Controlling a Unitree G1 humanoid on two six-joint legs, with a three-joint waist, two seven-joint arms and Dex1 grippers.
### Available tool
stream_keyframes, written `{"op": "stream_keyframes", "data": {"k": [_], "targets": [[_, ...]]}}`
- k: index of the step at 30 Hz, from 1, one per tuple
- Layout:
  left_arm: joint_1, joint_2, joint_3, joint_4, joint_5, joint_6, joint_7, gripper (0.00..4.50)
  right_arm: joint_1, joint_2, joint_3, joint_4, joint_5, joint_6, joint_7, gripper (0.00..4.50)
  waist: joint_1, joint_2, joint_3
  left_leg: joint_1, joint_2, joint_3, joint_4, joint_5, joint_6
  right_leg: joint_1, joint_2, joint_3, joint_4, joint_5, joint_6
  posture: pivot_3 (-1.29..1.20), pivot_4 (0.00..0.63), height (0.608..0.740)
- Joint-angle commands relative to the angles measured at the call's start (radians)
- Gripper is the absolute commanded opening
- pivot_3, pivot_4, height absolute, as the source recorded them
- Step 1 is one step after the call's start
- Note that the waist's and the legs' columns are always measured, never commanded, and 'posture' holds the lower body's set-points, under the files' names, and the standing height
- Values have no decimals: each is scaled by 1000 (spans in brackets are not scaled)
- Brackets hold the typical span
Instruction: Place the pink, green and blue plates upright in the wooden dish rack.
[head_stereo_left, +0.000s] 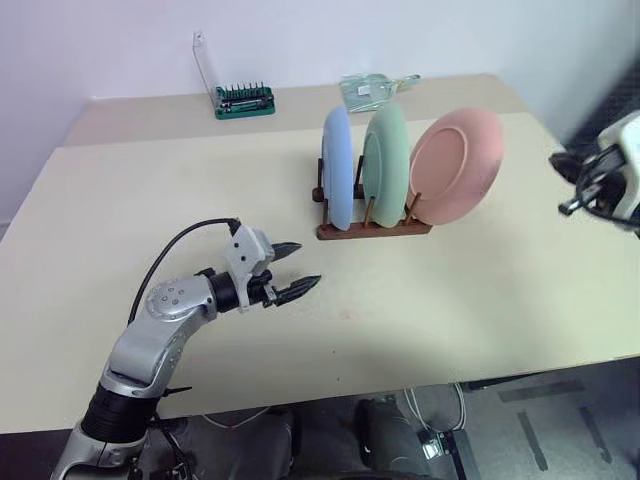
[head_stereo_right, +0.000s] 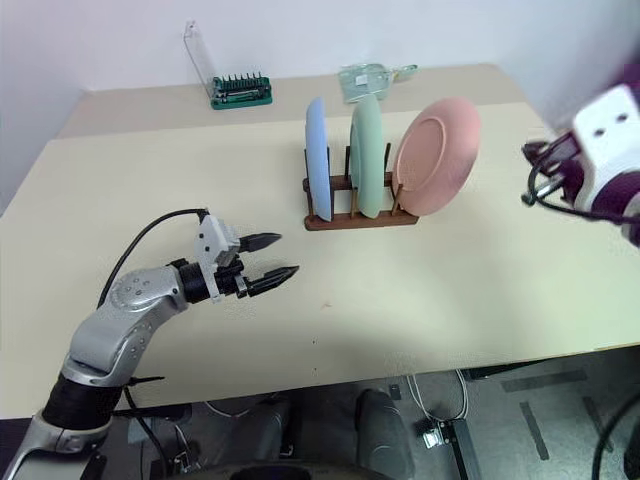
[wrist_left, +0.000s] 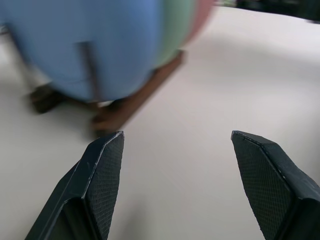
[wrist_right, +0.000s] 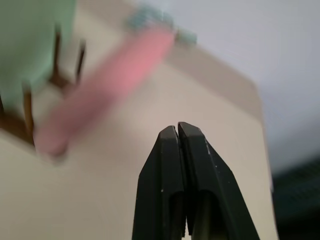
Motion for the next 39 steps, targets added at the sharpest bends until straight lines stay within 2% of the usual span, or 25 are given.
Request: {"op": "stream_keyframes", "data": {"k": [1, 8, 18, 22, 25, 28, 31, 35, 39], "targets": [[-31, 1, -1, 8, 10, -21, -10, 3538, 10, 12, 101, 21, -99, -131, -12, 23, -8, 0, 0, 0, 0, 0, 0, 0, 0, 0, 0, 0, 0, 0, 0, 0, 150, 740], [-29, -2, 7, 2, 21, -15, 10, 3538, -121, 128, 228, 56, -99, -213, 13, 23, -8, 0, 0, -2, 0, 0, 1, 2, -4, -3, 0, 1, 0, 0, 1, 0, 150, 740], [13, 0, 7, -38, 17, -2, 36, 3538, -142, 135, 234, 55, -110, -216, 44, 23, 16, 0, 0, -2, -1, 0, 1, 2, -4, -2, -1, 1, -1, 1, 1, 0, 150, 740], [12, -7, 23, -16, 27, -15, 58, 3538, -69, 101, 169, 53, -136, -199, 30, 23, 17, 0, 0, -2, -1, 0, 2, 2, -4, -2, -1, 1, -1, 1, 1, 0, 150, 740], [8, 0, 62, 61, 87, -64, 115, 3538, 92, 88, 47, 40, -140, -209, 54, 23, 22, 0, 0, -3, -1, 0, 2, 2, -4, -2, -1, 1, -1, 1, 1, 0, 150, 740], [10, 16, 106, 138, 134, -111, 157, 3538, 228, 112, -63, 44, -115, -248, 86, 23, 17, 0, 0, -2, -1, 0, 1, 2, -3, -1, -1, 1, -1, 1, 1, 0, 150, 740], [9, 31, 139, 205, 166, -153, 174, 3538, 299, 150, -129, 61, -68, -286, 122, 23, 10, 0, 0, 0, -1, 2, 1, -1, 1, -1, 0, 2, 0, 1, 1, 0, 150, 740], [8, 97, 207, 326, 144, -210, 110, 3538, 339, 239, -133, 50, 1, -320, 145, 23, 8, 0, 0, 1, 0, 2, 1, -1, 1, 0, 1, 2, 0, 1, 1, 0, 150, 740], [16, 110, 213, 350, 137, -222, 72, 3538, 321, 275, -85, 73, 3, -365, 154, 23, 15, 1, 0, 0, -1, 2, 2, 0, 1, 0, -1, 2, 0, 1, 2, 0, 150, 740]]}}
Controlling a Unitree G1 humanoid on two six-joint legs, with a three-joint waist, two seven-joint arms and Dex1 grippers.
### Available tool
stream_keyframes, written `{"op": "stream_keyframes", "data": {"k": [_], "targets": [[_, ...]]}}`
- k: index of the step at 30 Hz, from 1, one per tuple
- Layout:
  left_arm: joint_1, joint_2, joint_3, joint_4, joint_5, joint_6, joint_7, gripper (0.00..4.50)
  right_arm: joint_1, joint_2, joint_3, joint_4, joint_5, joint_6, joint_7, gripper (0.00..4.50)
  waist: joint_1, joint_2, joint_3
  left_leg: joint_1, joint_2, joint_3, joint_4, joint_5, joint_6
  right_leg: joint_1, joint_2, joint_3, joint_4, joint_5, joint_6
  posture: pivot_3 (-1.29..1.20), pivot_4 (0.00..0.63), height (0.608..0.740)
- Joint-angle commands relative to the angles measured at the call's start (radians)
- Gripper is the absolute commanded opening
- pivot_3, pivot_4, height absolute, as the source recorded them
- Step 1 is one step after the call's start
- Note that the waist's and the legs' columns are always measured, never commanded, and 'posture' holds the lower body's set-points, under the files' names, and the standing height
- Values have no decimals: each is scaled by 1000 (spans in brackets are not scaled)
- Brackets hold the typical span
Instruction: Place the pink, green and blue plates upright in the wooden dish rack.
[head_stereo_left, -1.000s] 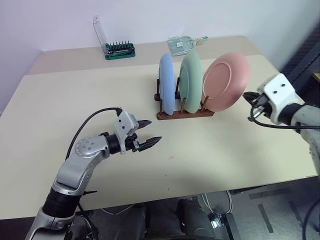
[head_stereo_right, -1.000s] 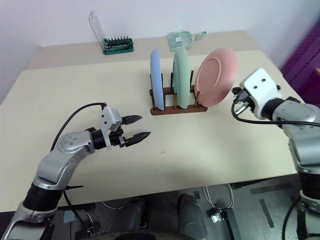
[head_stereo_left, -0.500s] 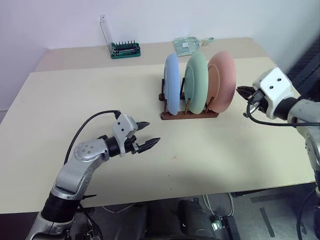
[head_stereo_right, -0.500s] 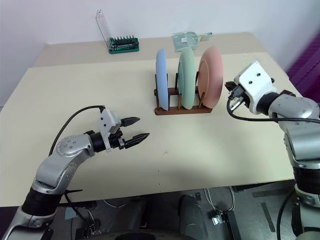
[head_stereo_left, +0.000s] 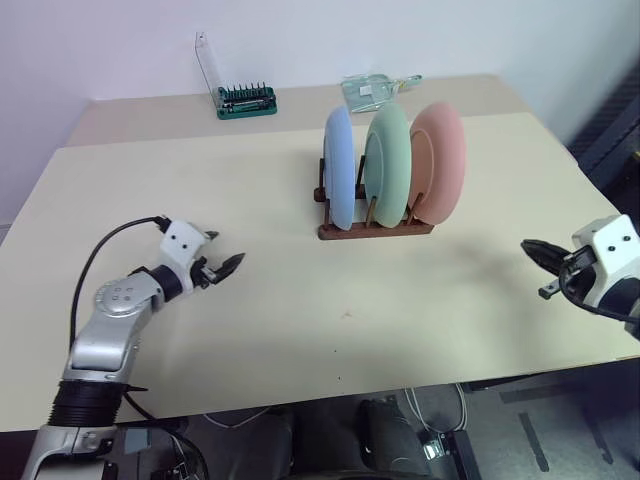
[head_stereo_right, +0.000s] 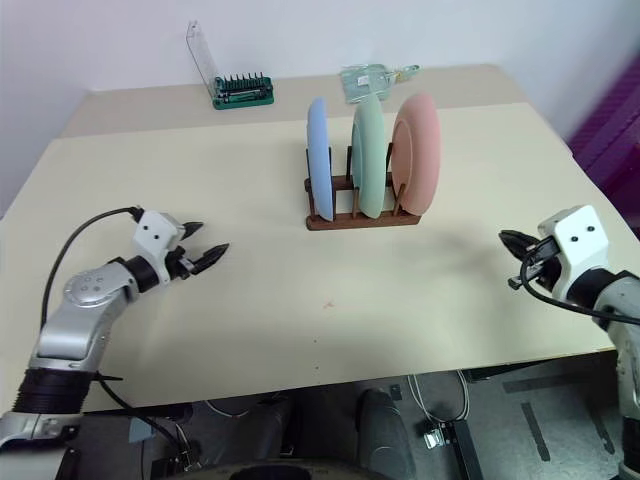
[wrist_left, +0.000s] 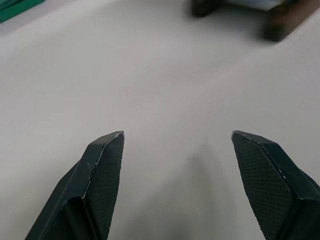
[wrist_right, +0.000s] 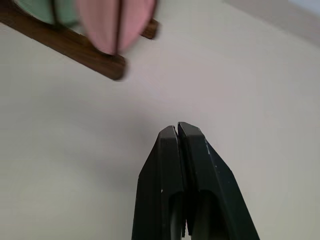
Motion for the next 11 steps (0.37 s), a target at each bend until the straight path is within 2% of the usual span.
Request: {"op": "stream_keyframes", "data": {"k": [1, 11], "targets": [[9, 10, 17, -9, -24, -21, -41, 3538, -21, 13, 24, -12, 2, -64, 2, 23, 4, 0, 0, 0, 0, 0, 0, 0, -1, 0, 0, 0, 0, 0, 0, 0, 150, 740], [117, -11, 47, -178, -111, 90, -40, 3538, -139, 19, 141, 135, -11, -115, 29, 23, -3, 0, 0, 0, 1, -1, 0, 2, -3, 0, 0, 0, 0, 0, 0, 0, 150, 740]]}}
